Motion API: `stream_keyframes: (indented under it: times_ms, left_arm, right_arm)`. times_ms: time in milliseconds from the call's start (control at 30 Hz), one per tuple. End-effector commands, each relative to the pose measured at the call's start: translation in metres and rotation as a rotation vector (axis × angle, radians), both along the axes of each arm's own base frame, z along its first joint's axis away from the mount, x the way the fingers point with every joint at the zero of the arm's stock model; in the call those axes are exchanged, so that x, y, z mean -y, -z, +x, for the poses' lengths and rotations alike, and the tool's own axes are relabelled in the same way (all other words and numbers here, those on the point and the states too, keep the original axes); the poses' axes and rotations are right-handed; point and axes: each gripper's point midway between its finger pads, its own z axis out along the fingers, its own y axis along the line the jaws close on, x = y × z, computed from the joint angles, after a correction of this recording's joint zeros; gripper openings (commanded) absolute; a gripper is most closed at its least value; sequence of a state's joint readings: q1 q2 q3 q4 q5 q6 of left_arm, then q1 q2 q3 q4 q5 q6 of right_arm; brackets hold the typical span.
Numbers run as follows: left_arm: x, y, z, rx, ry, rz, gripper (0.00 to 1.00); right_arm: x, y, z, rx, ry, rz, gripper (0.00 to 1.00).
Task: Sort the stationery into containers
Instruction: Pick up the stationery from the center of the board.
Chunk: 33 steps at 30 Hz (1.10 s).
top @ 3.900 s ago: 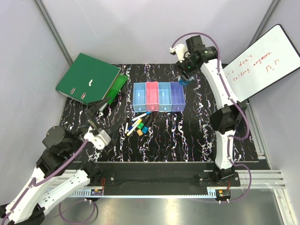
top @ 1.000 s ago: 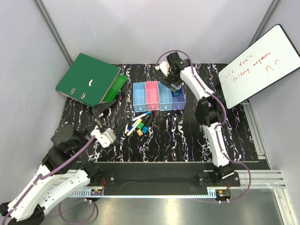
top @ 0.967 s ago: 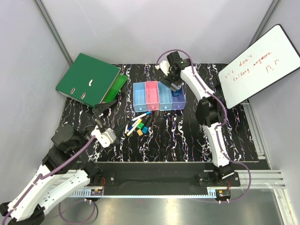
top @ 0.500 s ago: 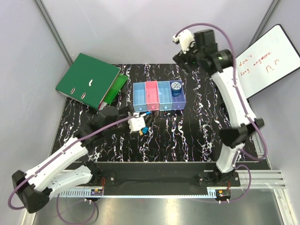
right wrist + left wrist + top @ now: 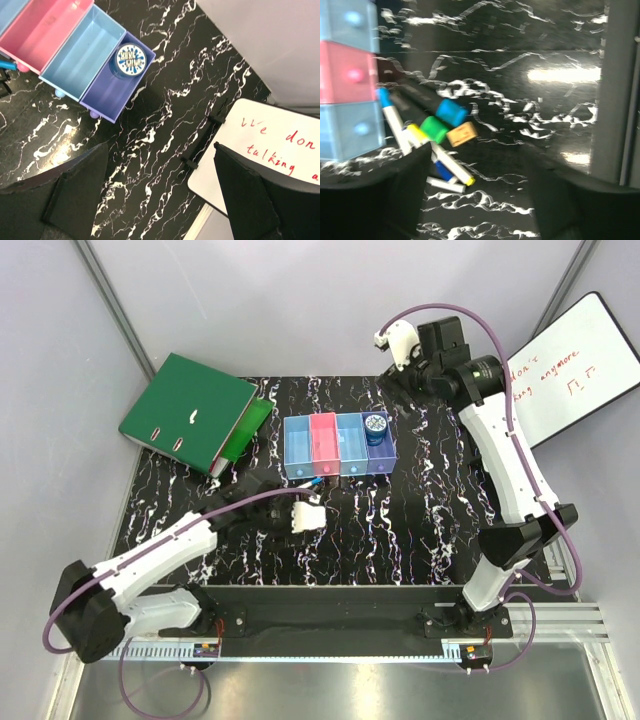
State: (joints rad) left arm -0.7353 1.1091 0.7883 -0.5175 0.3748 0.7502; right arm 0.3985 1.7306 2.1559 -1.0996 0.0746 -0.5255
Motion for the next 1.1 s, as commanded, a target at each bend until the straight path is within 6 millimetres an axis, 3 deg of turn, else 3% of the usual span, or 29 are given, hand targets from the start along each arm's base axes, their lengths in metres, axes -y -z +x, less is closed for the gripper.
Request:
stream_keyframes:
  times_ms: [0,333,467,567,867,1067]
  left_arm:
    - [0.012,0.009,-0.001,-0.12,-0.027,0.002,0.72]
    - [0.003,0.053,0.038,-0.206,-0.244,0.143,0.75]
    - [-0.007,0.058,0.067,-0.096,-0.329,0.162,0.75]
    - [-0.011,0.064,0.076,-0.085,-0.374,0.18,0.74]
    - [-0.007,0.086,0.076,-0.163,-0.404,0.218,0.71]
    - [-0.004,0.088,0.081,-0.165,-0.406,0.224,0.71]
  right_arm:
    - [0.01,-0.012,-0.01,0.037,0.03,0.0,0.94]
    - [0.01,-0.011,-0.011,0.036,0.034,0.001,0.94]
    - [0.009,-0.007,-0.013,0.023,0.03,0.003,0.94]
    - [0.009,-0.004,-0.012,0.016,0.031,0.0,0.94]
    - [0.006,-0.007,-0.009,0.019,0.029,0.012,0.94]
    - [0.005,-0.005,-0.01,0.013,0.029,0.02,0.94]
